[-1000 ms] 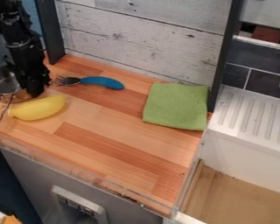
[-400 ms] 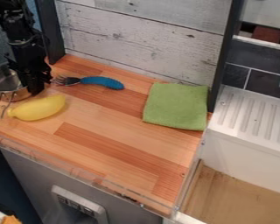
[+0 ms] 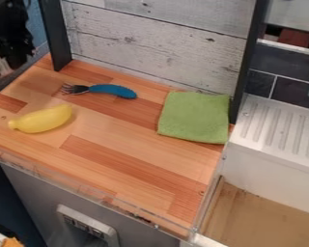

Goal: Move silver pan on the other side of the table

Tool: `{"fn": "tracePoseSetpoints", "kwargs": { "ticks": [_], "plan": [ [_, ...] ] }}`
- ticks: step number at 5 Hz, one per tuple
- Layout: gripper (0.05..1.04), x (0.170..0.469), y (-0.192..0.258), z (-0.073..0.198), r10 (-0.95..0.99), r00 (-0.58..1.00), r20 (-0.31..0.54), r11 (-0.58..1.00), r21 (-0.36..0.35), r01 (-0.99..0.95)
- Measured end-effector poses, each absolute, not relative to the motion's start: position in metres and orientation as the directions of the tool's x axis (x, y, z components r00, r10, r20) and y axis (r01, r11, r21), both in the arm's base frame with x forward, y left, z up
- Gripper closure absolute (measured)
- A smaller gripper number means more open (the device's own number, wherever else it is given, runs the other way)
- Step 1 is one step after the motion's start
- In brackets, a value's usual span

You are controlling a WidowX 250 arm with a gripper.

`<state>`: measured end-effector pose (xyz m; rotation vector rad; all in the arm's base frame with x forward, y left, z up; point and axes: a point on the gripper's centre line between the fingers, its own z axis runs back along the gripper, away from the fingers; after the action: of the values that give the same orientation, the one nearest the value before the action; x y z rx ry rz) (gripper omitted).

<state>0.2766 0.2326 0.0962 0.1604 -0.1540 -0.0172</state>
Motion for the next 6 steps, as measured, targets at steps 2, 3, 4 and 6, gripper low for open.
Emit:
{"fn": "tracePoseSetpoints", "kwargs": {
  "ticks": [2,3,4,6],
  "plan": [
    [1.005,0.264,0.142,0.131,-0.209,0.955,0.209,0.975,0.117,0.188],
    [1.005,0.25,0.093,0.121,-0.296,0.937,0.187,0.955,0.089,0.284],
    [1.005,0.239,0.042,0.111,-0.374,0.912,0.166,0.927,0.089,0.364],
    [1.005,0.232,-0.022,0.07,-0.533,0.841,0.095,0.845,0.094,0.526]
  ]
}}
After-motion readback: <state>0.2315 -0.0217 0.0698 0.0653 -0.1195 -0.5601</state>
